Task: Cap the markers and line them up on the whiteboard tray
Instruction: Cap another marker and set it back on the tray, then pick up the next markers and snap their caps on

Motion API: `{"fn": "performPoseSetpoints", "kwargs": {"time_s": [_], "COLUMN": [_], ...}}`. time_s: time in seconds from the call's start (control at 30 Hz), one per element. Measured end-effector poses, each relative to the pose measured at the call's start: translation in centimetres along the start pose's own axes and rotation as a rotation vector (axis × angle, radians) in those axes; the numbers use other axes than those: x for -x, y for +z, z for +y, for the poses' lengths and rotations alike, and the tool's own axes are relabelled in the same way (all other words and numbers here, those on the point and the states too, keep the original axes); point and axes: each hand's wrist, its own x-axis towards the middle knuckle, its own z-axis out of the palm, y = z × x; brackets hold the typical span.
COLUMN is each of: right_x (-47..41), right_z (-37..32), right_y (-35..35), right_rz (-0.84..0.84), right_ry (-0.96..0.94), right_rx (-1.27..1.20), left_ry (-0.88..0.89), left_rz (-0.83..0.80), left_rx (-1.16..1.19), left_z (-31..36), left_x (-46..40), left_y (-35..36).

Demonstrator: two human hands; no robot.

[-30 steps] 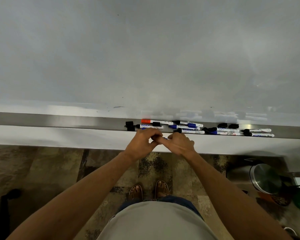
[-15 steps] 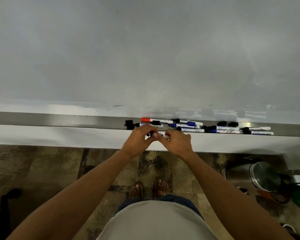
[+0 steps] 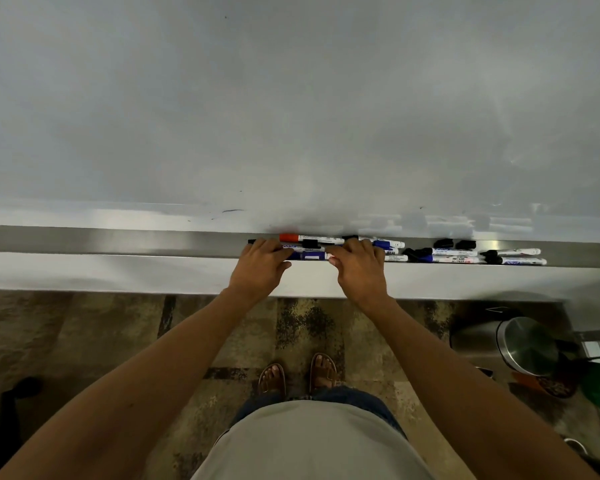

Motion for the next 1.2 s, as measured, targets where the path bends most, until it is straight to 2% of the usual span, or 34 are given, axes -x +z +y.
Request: {"fn": "performPoseSetpoints", "kwargs": {"time_s": [0.47, 0.87, 1.0, 1.2], "right_x": [-0.8, -1.4, -2.5, -3.2], "right_z": [-1.7, -2.0, -3.4, -4.4], "right_y": [1.7, 1.9, 1.7, 1.8], "right_rz": [0.074, 0.121, 0.076, 0.02], "right_ry": [-0.18, -0.141, -0.201, -0.184], "right_rx": [0.048, -0.077, -0.063, -0.077], "left_ry": [-0.066, -0.056, -0.083, -0.114], "left_rz": [-0.006, -0.02, -0.026, -0.033], "left_rx": [-0.06, -0.062, -0.037, -0.019], "left_z": [-0.8, -1.8, -2.0, -2.3], "left_x": [-0.4, -0.4, -0.3, -0.1], "left_y": [-0.8, -0.8, -0.8, -1.2]}}
